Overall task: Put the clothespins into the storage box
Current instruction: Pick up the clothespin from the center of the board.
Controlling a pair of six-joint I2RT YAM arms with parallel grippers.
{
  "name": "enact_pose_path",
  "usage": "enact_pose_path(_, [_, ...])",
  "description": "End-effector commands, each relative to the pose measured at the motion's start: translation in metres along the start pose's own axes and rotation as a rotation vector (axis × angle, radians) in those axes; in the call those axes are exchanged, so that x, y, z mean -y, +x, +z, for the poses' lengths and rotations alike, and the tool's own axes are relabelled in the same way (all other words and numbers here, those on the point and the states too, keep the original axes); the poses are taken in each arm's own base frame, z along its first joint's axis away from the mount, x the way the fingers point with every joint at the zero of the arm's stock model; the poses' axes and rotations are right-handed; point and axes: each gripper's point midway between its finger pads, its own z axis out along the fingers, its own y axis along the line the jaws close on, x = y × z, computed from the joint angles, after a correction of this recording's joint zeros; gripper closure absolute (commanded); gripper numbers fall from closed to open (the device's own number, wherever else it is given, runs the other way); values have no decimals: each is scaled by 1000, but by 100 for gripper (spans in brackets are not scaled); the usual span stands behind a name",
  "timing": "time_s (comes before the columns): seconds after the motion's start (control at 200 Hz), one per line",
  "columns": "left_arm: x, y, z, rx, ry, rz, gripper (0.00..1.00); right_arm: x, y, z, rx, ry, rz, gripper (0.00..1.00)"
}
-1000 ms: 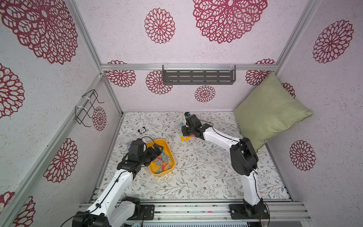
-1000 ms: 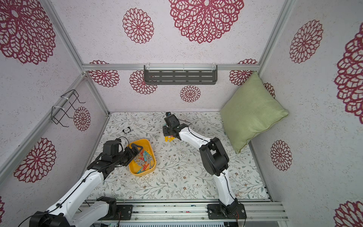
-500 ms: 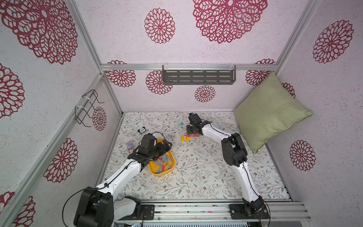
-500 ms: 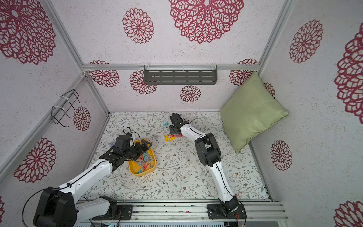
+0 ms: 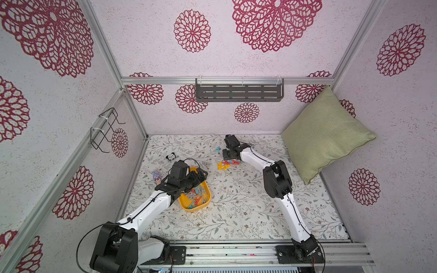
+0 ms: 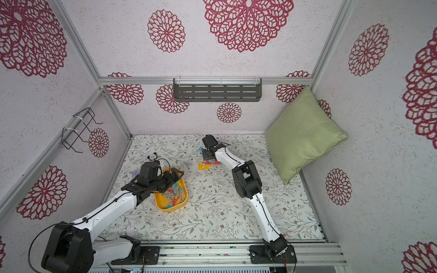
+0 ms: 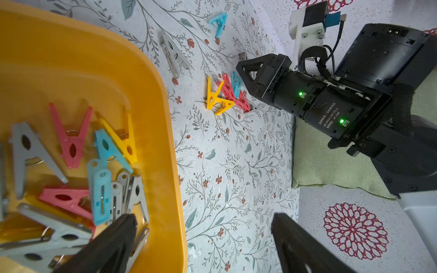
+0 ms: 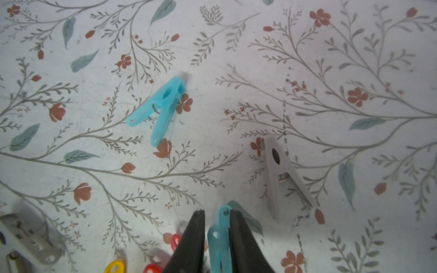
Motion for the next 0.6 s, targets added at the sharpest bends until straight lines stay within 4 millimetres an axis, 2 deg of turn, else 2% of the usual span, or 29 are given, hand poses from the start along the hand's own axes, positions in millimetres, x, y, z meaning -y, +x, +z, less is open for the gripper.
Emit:
enact_pose_path(0.0, [9,-2,-1,16,28,15,3,7,-10,-6,17,29,4,76])
enact_pose_path(0.21, [8,-1,-6,25,28,12,3,9,-5,-1,-1,41,-1,73])
enact_pose_path(0.335, [7,1,-7,26,26,11,3,10,-4,-1,-2,43,1,83])
enact_pose_path(0.425, [8,1,-10,29,25,13,3,6,-10,-9,13,31,2,88])
enact_pose_path(0.595, [8,-1,-18,47,16,23,3,-4,-23,-35,63,2,0,89])
